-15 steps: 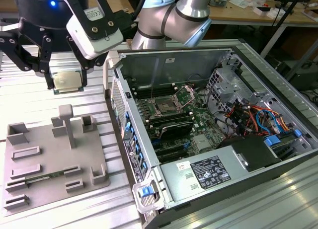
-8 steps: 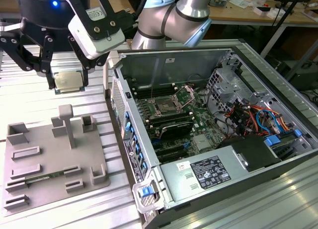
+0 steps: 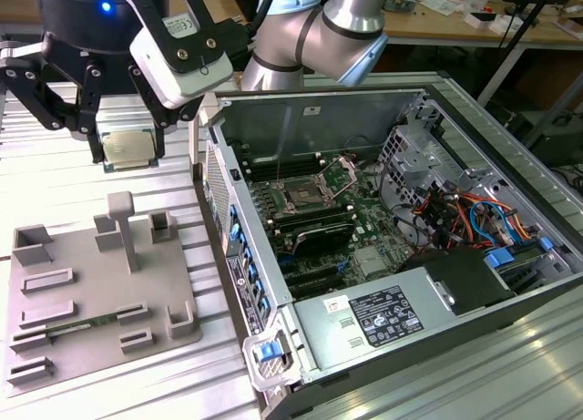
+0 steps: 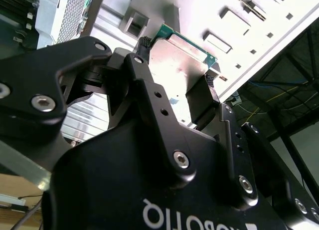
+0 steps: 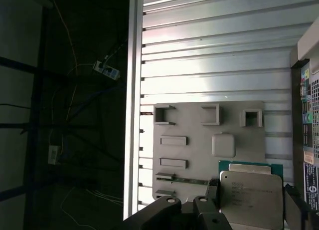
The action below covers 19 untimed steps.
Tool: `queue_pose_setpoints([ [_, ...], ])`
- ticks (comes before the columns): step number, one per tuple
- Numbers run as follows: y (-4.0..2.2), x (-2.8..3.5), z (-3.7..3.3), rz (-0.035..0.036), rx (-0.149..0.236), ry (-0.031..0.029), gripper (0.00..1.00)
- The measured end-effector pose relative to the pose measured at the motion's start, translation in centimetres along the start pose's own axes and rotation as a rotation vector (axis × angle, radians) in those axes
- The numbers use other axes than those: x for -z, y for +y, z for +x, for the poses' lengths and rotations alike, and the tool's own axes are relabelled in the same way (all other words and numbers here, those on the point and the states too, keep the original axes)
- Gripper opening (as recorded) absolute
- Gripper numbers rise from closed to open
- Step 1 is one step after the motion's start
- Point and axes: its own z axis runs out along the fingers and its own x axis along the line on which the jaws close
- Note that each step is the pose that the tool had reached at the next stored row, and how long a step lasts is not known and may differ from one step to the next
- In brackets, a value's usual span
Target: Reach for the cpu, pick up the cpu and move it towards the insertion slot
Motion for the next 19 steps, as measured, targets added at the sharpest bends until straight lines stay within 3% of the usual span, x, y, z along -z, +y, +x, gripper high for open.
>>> queue_pose_setpoints([
  [19, -0.01, 0.01, -0.58, 0.0000, 0.000, 0.0000, 0.55],
])
